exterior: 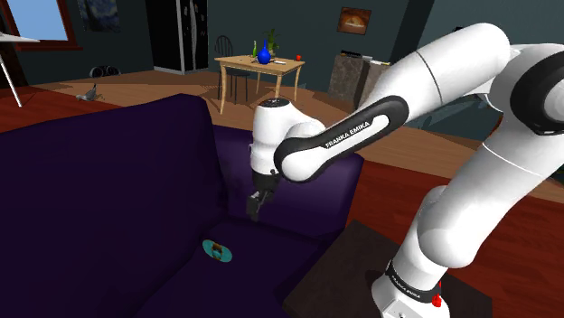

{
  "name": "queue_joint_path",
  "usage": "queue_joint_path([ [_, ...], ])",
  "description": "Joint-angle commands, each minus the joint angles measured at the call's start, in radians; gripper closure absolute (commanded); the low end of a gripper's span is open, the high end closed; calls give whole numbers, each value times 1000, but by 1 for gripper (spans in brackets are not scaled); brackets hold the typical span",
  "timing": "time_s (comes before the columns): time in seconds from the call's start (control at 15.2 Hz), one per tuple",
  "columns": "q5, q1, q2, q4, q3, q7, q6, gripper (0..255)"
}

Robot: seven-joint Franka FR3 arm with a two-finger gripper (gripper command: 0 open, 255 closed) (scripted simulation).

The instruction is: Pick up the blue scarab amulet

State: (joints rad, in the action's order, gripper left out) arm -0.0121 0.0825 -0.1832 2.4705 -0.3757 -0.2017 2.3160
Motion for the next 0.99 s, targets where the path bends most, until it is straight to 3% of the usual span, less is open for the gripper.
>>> queue_joint_path([
  [0.0,-69,-3,81,-25,-32,-58,56,0],
  [0.33,-305,21,296,-126,-65,-242,136,0],
  [0.66,-538,113,508,-266,-22,-411,156,0],
  [0.92,-600,145,574,-295,8,-458,181,0],
])
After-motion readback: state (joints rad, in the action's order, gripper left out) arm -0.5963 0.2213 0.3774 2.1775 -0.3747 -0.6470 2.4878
